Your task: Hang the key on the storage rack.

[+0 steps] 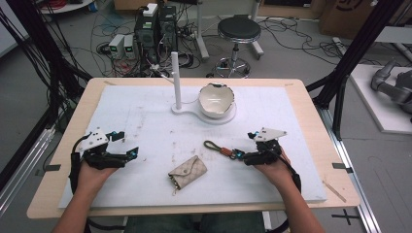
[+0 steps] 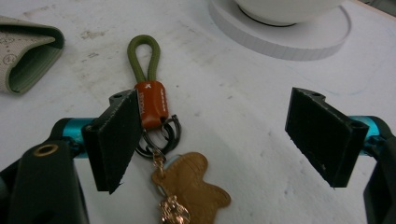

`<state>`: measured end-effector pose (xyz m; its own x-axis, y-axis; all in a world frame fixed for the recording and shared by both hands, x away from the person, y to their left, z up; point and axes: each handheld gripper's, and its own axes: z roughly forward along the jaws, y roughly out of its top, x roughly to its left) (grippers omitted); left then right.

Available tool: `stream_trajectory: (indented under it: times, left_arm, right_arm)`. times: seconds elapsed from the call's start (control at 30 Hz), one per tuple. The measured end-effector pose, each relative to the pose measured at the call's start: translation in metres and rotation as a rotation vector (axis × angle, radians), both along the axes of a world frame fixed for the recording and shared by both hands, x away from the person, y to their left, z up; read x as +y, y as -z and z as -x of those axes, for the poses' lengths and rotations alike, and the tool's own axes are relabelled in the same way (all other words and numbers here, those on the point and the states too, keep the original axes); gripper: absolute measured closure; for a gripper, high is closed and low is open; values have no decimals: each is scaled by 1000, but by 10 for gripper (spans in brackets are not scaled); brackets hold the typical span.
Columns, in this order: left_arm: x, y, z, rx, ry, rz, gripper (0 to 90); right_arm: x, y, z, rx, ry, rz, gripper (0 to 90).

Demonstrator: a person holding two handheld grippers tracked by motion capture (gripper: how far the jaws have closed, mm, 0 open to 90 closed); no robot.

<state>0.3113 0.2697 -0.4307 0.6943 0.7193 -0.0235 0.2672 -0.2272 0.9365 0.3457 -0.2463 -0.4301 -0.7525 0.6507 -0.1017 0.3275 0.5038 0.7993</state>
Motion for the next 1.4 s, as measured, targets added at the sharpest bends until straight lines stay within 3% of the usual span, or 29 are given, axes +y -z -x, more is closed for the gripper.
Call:
stream_trajectory:
  times: [0.3,0.67,0.8,0.93,1.1,1.2,1.4]
  left_arm:
    - [-1,0,0,-1,2,0,156]
    - [0,1,1,3,4,-6,156]
    - [0,1,1,6,5,-12,156]
    - [-1,1,1,7,6,-10,156]
    - [-1,2,2,9,11,-15,156]
    - [-2,2,2,6,13,-13,156]
    - [-2,2,3,10,16,-16,156]
  right_arm:
    - [28,7,-6,38,-76,48,193]
    - [44,16,-10,83,-141,116,200]
    - [46,18,-11,108,-167,137,280]
    - [45,19,-13,124,-174,130,297]
    - [44,18,-13,149,-206,118,426]
    - [44,18,-14,158,-214,112,448]
    - [42,18,-15,167,-199,98,524]
